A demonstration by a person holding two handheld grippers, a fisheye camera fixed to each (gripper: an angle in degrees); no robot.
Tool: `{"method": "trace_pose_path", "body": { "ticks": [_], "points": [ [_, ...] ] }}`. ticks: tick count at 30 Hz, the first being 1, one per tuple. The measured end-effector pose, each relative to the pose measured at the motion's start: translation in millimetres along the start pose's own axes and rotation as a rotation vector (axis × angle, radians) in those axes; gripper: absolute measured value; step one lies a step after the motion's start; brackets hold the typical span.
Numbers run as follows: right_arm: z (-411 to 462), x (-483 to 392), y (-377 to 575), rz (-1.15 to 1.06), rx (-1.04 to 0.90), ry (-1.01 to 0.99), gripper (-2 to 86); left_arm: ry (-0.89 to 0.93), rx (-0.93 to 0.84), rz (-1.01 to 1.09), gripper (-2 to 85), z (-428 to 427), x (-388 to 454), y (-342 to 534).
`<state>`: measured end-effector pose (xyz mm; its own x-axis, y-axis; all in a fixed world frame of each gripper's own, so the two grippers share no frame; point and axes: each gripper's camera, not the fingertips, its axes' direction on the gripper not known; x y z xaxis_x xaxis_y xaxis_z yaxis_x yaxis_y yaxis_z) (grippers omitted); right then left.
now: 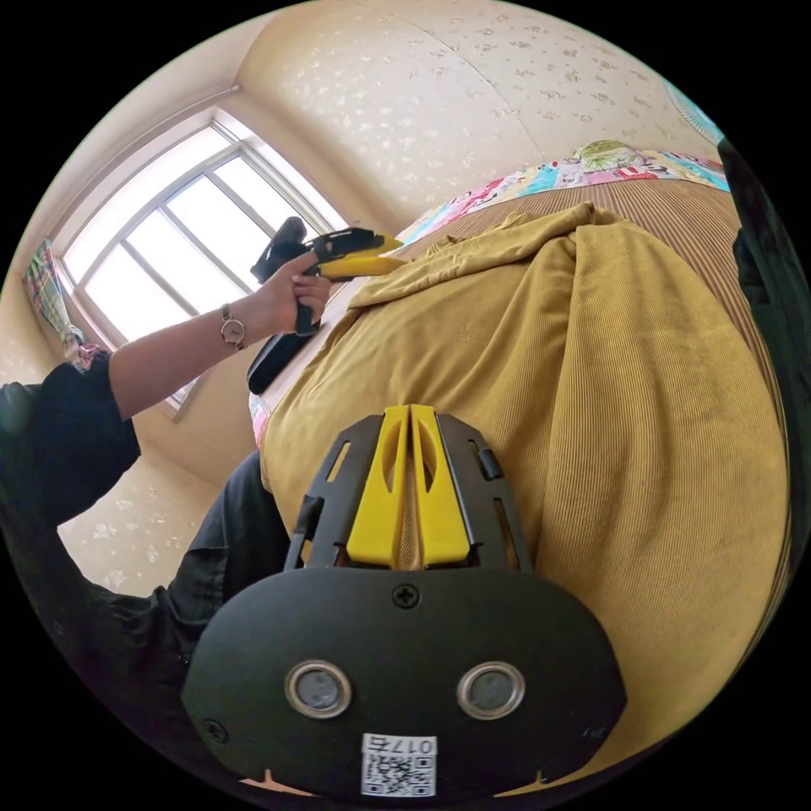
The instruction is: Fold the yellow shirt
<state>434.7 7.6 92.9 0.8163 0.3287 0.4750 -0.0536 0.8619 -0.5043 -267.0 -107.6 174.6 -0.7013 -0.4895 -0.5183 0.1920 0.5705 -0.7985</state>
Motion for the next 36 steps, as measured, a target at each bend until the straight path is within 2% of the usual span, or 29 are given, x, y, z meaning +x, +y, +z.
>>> {"method": "trace_pose_path", "body": {
  "ticks": [1,2,6,10,15,19,22,25,29,33,36],
  "points": [
    [3,-1,-1,0.0,-0.003,0.006,0.4,-0.149,0.061,-0.081,8.6,-13,-20,15],
    [5,-2,-2,0.002,-0.006,0.011,0.4,-0.211,0.107,-0.142,6.9,-22,-41,25],
    [14,-4,-6,0.013,-0.017,0.02,0.3,-0.269,0.083,-0.225,0.0,-22,-90,38],
    [27,-4,-10,0.025,-0.028,0.01,0.3,-0.502,0.125,-0.204,-0.5,-27,-93,52],
    [45,-8,-14,0.026,-0.035,0.018,0.2,-0.34,0.154,-0.189,4.7,-24,-93,75],
    [61,-10,-16,0.028,-0.036,0.014,0.3,-0.205,0.201,0.007,6.7,-28,-46,137],
    [75,-12,-18,0.03,-0.036,0.015,0.3,-0.189,0.099,0.136,6.9,0,-16,181],
    [93,-19,-22,0.032,-0.047,0.057,0.4,-0.206,-0.007,0.102,5.3,37,-22,209],
    [122,-47,-33,0.011,-0.102,0.196,0.5,-0.231,0.144,0.197,4.1,38,-32,243],
    [127,-70,-43,0.128,-0.212,0.262,0.6,-0.243,0.152,0.186,3.2,38,-42,245],
    [83,-110,-19,0.045,-0.055,0.282,0.8,-0.252,0.162,0.199,2.3,37,-47,248]
  ]
}}
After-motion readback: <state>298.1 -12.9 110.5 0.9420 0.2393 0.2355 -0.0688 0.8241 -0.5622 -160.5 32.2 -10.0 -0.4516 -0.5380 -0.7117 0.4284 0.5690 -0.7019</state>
